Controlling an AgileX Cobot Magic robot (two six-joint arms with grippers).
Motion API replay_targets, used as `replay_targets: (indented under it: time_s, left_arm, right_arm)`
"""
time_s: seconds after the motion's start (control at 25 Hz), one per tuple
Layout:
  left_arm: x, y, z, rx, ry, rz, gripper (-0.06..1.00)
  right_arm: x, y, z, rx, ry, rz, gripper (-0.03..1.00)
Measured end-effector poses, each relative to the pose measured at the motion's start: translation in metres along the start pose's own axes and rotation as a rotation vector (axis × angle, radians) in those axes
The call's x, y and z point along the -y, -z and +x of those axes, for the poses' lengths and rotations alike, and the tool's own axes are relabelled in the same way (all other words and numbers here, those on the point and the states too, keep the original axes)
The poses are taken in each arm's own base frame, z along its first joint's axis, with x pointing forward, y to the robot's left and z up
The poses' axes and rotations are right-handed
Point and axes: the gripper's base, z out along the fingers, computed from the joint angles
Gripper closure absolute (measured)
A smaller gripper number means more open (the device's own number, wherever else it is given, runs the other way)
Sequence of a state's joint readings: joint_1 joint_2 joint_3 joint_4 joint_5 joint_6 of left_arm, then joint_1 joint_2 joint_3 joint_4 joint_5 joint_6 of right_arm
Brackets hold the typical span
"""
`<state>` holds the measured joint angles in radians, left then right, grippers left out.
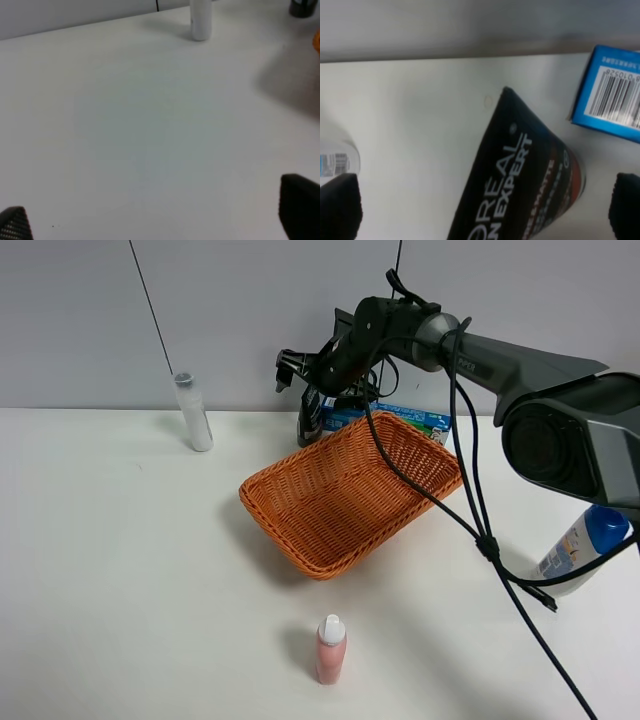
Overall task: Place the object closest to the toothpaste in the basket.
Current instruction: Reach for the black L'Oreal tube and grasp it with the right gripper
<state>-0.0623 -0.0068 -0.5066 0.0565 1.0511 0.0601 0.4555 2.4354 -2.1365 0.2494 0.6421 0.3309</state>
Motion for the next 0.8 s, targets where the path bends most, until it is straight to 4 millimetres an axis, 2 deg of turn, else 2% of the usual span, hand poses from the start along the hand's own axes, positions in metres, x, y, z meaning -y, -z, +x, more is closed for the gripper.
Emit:
replay_targets:
  time_s: [0.24, 0.32, 0.44, 0.48, 0.52, 0.56, 0.8]
  left_arm:
    - [0.000, 0.000, 0.000, 0.000, -0.001, 0.000, -0.05]
    - [0.000, 0.000, 0.000, 0.000, -0.001, 0.000, -0.05]
    - [0.000, 0.000, 0.000, 0.000, -0.001, 0.000, -0.05]
    - [0.000, 0.000, 0.000, 0.000, -0.001, 0.000, -0.05]
    - [0.000, 0.000, 0.000, 0.000, -0.001, 0.000, -0.05]
    - [0.000, 0.000, 0.000, 0.000, -0.001, 0.000, -0.05]
    - [0.000, 0.000, 0.000, 0.000, 0.000, 0.000, -0.05]
  right_arm:
    - [0.004, -0.010, 0.004, -0.001, -0.008, 0.004, -0.02]
    - [0.004, -0.010, 0.004, 0.005, -0.018, -0.005, 0.02]
    - [0.005, -0.014, 0.006, -0.001, -0.030, -0.009, 0.15]
    - [0.005, -0.014, 0.006, -0.001, -0.030, -0.009, 0.15]
    - [0.006, -0.016, 0.007, -0.005, -0.033, -0.008, 0.20]
    - [0.007, -0.019, 0.008, -0.006, -0.037, -0.006, 0.32]
    - [0.007, -0.021, 0.008, 0.006, -0.052, -0.014, 0.68]
